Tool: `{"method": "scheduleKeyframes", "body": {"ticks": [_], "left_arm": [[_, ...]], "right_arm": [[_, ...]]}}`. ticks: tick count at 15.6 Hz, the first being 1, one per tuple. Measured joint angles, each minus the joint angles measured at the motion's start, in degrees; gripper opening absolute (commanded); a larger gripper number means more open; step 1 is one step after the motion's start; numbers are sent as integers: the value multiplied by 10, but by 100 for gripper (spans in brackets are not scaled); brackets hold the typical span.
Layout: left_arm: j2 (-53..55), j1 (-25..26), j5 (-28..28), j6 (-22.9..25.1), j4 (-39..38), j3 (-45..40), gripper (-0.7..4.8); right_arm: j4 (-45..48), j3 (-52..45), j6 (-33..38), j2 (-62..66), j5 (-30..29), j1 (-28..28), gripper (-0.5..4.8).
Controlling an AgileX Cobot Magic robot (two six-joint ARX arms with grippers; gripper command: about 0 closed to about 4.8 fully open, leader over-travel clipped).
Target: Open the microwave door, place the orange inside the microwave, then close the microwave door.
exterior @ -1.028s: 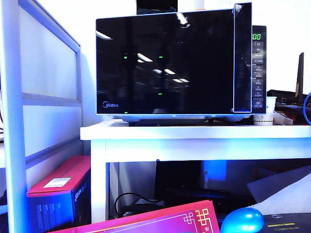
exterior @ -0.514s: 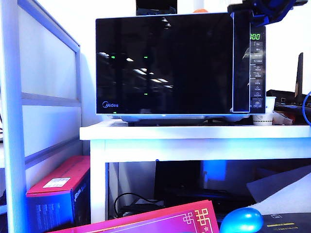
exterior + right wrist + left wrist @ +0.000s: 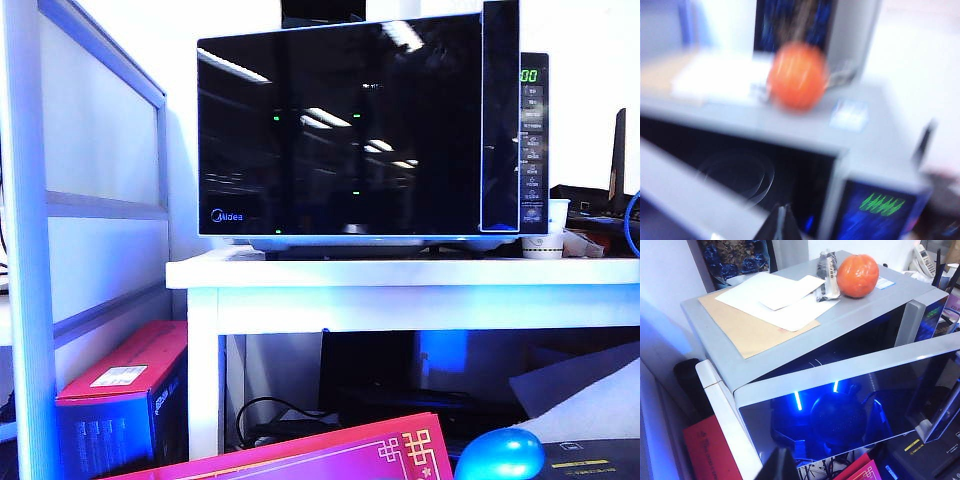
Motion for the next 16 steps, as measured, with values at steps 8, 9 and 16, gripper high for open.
{"method": "scheduleKeyframes", "body": {"ticks": [8, 9, 16], "left_arm": [[0, -1, 1, 0, 0, 0, -5], [0, -1, 1, 0, 0, 0, -5], [0, -1, 2, 0, -1, 0, -5]], "right_arm": [[54, -1, -19, 89, 156, -9, 0], [54, -1, -18, 112, 125, -9, 0], [30, -2, -13, 96, -23, -18, 0]]}}
